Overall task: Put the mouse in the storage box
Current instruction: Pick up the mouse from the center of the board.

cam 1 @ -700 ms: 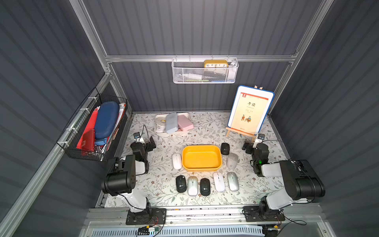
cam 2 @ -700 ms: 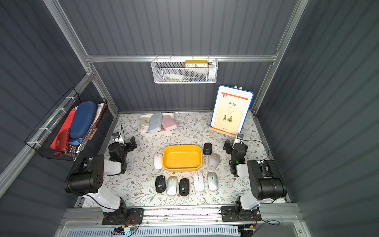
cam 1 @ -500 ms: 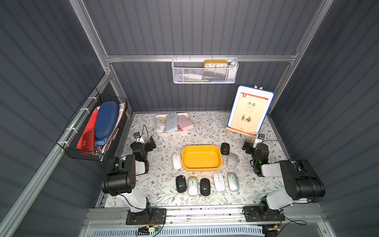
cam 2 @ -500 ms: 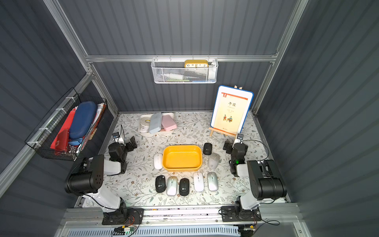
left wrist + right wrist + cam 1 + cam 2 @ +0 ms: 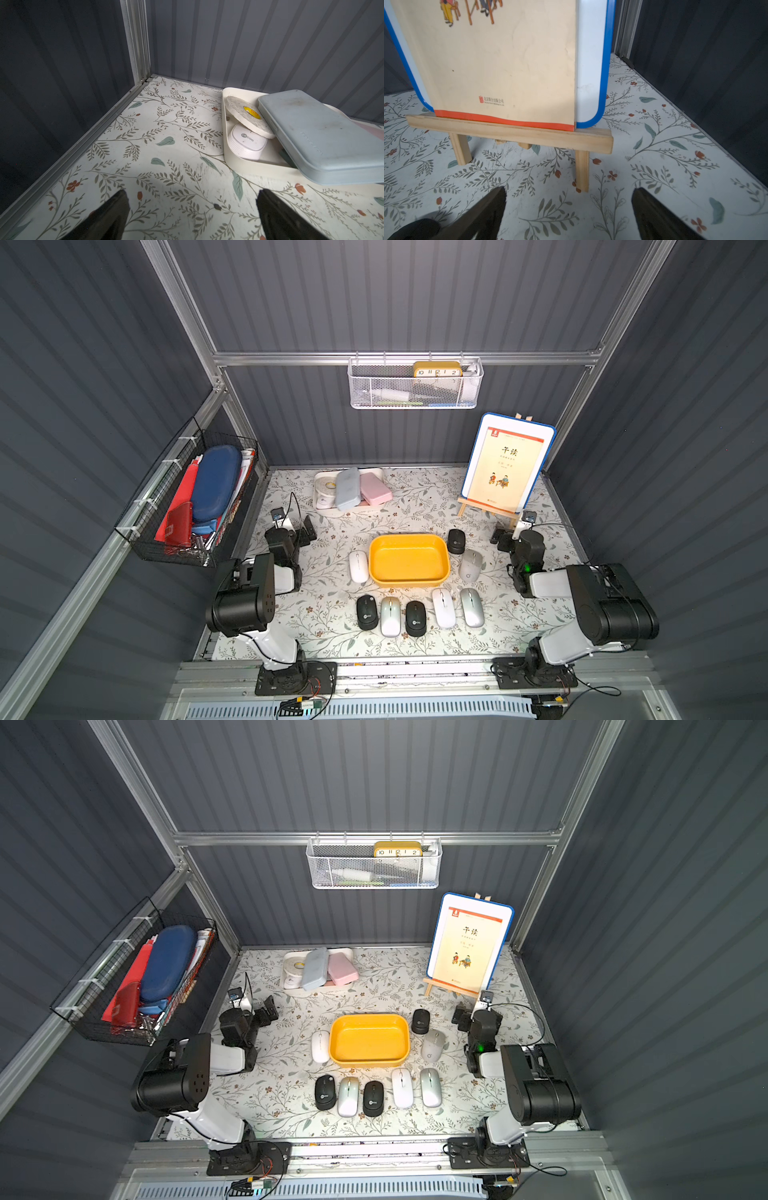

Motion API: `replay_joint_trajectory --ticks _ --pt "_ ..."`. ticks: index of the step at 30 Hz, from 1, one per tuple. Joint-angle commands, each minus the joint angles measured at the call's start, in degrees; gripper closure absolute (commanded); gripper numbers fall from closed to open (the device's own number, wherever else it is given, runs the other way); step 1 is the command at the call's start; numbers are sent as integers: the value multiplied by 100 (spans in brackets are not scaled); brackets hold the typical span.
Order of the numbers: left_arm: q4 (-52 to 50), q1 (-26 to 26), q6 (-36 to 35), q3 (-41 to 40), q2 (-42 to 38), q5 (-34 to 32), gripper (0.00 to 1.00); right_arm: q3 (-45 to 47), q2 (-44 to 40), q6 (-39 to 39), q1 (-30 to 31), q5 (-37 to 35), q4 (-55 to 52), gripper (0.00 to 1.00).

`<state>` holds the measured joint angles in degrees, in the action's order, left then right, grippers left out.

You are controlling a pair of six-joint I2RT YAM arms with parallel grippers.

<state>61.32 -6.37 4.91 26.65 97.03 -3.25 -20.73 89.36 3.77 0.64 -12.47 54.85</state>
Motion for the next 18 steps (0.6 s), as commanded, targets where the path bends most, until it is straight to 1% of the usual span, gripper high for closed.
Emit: replay_joint_trajectory --ticks 1,2,4,5,7,8,9,10,11,12,14,17,18 --pt "64 -29 28 121 57 92 1 -78 37 -31 28 34 17 1" --pt "39 -31 69 125 53 -105 1 -72 34 -27 24 35 18 1" --pt "-95 -26 104 198 -23 -255 1 -68 32 -70 30 42 43 1" --pt "-471 -10 26 384 -161 -420 1 -11 22 -117 30 51 129 1" --pt "-1959 93 -1 1086 -546 -516 0 -38 -73 -16 121 -503 80 1" --pt "-2692 191 -7 1508 -682 -716 1 -64 -206 -13 129 -501 -163 1" --pt "-3206 336 -7 1826 -783 -924 1 -103 -337 -52 187 -531 -438 1" --pt "-3479 493 -90 2000 -897 -998 1 -90 -444 -26 265 -667 -601 1" --pt "-3641 713 -304 2128 -1024 -1135 1 9 -492 -34 309 -731 -513 1" --pt "-3728 969 -535 2183 -1165 -1305 1 141 -444 -113 337 -731 -168 1" --pt "-3990 1263 -657 2266 -1452 -1341 1 286 -289 -187 373 -795 381 1" --pt "-4672 1426 -326 2455 -1959 -1151 0 429 -142 -282 403 -833 967 1" --pt "-4857 1426 -176 2507 -2159 -933 1 376 -273 -306 500 -1188 884 1"
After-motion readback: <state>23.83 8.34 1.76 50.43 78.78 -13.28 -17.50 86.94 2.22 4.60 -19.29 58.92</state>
